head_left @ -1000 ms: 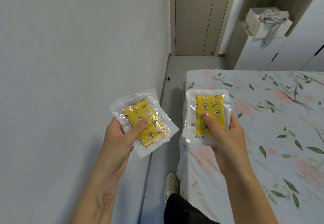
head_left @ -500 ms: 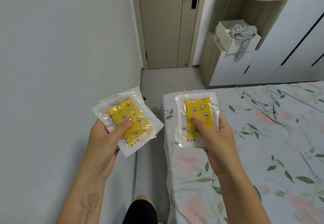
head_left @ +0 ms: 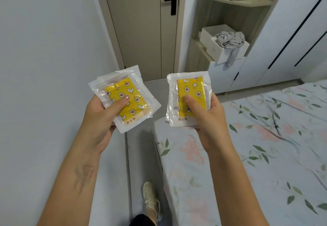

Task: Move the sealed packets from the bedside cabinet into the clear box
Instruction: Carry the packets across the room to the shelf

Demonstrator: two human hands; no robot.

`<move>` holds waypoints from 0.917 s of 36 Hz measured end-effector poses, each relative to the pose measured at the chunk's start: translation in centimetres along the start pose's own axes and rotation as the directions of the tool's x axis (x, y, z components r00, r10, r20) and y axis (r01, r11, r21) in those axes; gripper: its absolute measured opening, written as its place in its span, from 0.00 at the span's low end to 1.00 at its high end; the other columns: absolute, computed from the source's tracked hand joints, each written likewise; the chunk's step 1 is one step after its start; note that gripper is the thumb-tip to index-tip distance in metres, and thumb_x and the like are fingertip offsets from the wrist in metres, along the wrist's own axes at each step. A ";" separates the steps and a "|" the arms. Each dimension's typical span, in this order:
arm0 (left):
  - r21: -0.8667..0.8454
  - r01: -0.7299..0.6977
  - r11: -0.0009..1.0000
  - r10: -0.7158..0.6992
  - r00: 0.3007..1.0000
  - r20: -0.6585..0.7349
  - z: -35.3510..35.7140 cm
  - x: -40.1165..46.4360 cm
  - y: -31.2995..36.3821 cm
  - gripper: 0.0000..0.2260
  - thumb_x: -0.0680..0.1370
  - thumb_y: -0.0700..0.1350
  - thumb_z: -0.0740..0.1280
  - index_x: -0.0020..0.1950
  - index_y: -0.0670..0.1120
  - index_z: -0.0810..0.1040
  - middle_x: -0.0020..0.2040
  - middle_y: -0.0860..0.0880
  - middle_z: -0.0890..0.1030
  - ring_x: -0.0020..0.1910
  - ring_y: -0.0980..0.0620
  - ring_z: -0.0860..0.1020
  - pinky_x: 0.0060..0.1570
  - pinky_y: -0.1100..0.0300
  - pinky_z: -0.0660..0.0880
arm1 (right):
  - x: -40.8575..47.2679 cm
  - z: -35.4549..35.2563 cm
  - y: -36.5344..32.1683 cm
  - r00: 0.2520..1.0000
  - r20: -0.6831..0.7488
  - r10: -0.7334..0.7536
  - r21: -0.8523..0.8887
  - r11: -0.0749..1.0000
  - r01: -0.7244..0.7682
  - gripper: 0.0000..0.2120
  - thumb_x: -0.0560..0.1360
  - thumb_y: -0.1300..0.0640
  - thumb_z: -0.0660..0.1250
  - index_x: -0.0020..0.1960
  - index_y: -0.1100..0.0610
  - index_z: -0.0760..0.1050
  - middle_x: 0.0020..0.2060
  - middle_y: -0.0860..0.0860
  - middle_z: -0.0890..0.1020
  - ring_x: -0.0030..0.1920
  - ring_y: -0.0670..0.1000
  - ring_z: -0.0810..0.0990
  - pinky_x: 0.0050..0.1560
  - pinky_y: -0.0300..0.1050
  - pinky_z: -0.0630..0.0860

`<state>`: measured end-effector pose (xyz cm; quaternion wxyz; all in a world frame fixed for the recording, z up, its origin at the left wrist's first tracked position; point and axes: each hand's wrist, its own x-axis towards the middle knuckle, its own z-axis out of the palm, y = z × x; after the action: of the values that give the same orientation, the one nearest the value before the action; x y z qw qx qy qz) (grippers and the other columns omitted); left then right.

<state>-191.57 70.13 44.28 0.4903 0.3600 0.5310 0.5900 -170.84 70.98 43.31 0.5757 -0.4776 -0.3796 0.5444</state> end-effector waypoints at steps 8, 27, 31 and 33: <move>0.006 0.004 1.000 -0.004 0.999 0.049 -1.0 14.4 2.5 0.13 0.75 0.39 0.67 0.56 0.52 0.78 0.48 0.55 0.85 0.48 0.53 0.84 0.42 0.59 0.82 | 12.7 6.6 -1.0 0.999 -0.015 -0.047 0.009 0.999 0.047 0.10 0.74 0.57 0.70 0.55 0.49 0.77 0.46 0.46 0.85 0.46 0.47 0.83 0.44 0.44 0.80; 0.098 -0.032 0.995 0.018 0.990 0.142 0.7 37.9 2.9 0.16 0.75 0.40 0.67 0.62 0.50 0.77 0.54 0.52 0.84 0.52 0.50 0.83 0.46 0.50 0.81 | 34.2 13.6 0.3 0.996 -0.039 -0.084 0.024 0.996 0.084 0.08 0.75 0.59 0.69 0.51 0.48 0.76 0.48 0.49 0.84 0.48 0.50 0.83 0.51 0.52 0.81; 0.089 -0.020 0.996 0.001 0.979 0.205 4.3 45.9 2.5 0.13 0.75 0.37 0.66 0.57 0.51 0.79 0.51 0.54 0.85 0.51 0.52 0.83 0.45 0.53 0.82 | 41.2 13.6 1.1 0.993 -0.092 -0.073 0.014 0.997 0.074 0.08 0.75 0.59 0.69 0.49 0.46 0.76 0.46 0.47 0.84 0.46 0.48 0.83 0.47 0.48 0.82; 0.089 -0.017 0.996 -0.005 0.969 0.247 6.5 50.6 2.8 0.13 0.74 0.38 0.67 0.55 0.52 0.79 0.49 0.55 0.85 0.49 0.54 0.84 0.43 0.56 0.82 | 45.5 13.7 1.1 0.989 -0.130 -0.073 0.015 0.997 0.075 0.08 0.75 0.59 0.69 0.50 0.47 0.76 0.47 0.48 0.84 0.47 0.49 0.84 0.48 0.49 0.82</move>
<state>-199.13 120.65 43.37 0.5341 0.4540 0.4907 0.5176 -178.77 117.78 42.00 0.6235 -0.4917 -0.3537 0.4943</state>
